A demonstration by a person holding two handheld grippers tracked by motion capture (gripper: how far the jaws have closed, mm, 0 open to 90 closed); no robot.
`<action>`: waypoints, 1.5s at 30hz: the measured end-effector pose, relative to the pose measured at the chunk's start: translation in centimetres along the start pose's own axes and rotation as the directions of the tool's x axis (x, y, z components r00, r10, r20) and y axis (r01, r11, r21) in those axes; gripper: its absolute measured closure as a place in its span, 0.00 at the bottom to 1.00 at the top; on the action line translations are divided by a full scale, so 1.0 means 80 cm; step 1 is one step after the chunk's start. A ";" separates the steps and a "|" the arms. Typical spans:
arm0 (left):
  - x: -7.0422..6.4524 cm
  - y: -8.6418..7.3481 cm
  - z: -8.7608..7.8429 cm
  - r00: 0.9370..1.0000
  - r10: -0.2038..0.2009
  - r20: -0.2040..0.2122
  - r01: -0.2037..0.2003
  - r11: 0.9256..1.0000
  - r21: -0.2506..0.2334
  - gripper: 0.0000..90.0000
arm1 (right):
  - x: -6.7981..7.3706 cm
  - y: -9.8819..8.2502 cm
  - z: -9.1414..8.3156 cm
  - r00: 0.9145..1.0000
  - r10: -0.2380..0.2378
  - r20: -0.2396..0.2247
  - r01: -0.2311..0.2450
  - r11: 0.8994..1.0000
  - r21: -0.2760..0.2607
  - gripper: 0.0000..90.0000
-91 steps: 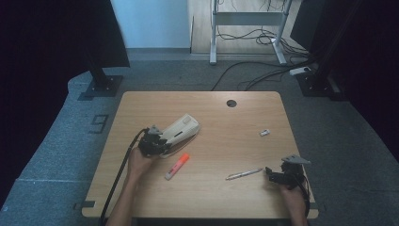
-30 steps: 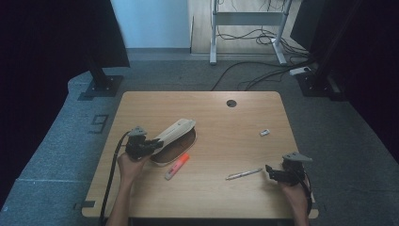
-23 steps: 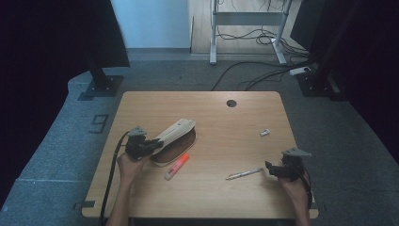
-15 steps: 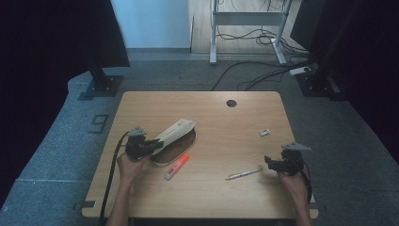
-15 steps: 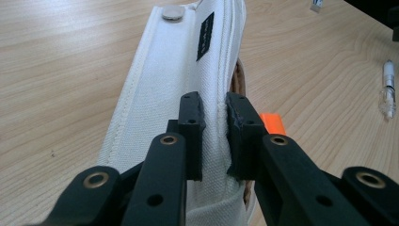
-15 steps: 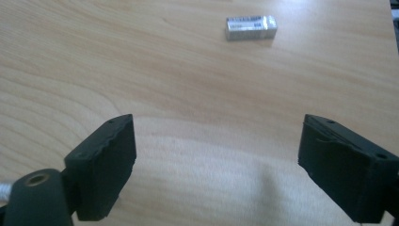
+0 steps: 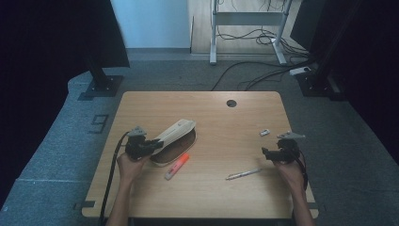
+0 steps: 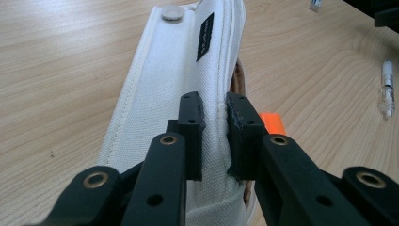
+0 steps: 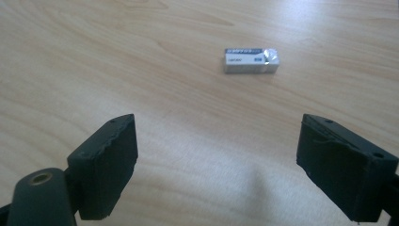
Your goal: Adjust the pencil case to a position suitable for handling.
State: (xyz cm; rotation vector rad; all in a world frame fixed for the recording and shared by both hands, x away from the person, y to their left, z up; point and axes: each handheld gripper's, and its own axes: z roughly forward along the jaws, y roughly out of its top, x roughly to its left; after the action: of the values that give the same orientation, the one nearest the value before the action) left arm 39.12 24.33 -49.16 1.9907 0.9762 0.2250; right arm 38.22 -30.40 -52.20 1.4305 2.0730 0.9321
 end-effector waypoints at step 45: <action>-0.002 -0.002 -0.001 1.000 0.016 0.001 -0.016 1.000 0.000 0.86 | -0.043 0.054 0.087 1.000 -0.012 -0.020 0.013 0.998 0.064 0.35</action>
State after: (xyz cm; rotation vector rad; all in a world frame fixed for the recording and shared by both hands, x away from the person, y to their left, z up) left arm 38.90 24.27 -49.20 1.9994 0.9597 0.2326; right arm 46.95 -30.71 -53.65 1.4446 2.1419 0.8855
